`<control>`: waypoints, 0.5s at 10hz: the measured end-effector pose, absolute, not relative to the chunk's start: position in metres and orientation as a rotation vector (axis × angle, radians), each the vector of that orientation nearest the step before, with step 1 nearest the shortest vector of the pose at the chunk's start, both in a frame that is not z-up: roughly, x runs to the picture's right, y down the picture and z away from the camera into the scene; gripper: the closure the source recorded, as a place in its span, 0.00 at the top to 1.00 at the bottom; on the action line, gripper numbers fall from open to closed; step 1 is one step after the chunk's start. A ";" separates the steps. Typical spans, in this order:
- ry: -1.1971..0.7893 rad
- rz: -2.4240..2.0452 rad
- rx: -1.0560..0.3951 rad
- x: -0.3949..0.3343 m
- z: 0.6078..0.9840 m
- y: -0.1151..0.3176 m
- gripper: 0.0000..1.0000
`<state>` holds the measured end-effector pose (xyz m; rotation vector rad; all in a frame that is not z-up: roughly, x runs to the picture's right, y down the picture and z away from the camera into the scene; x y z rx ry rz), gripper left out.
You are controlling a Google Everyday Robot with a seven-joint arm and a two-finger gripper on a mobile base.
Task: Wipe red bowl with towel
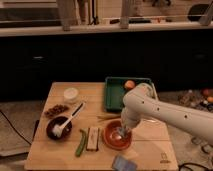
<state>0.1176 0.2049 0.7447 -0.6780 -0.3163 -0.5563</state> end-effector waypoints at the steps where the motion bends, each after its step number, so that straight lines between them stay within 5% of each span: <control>1: -0.317 -0.566 -0.676 0.116 0.749 0.201 0.00; 5: -0.342 -0.613 -0.692 0.108 0.762 0.195 0.00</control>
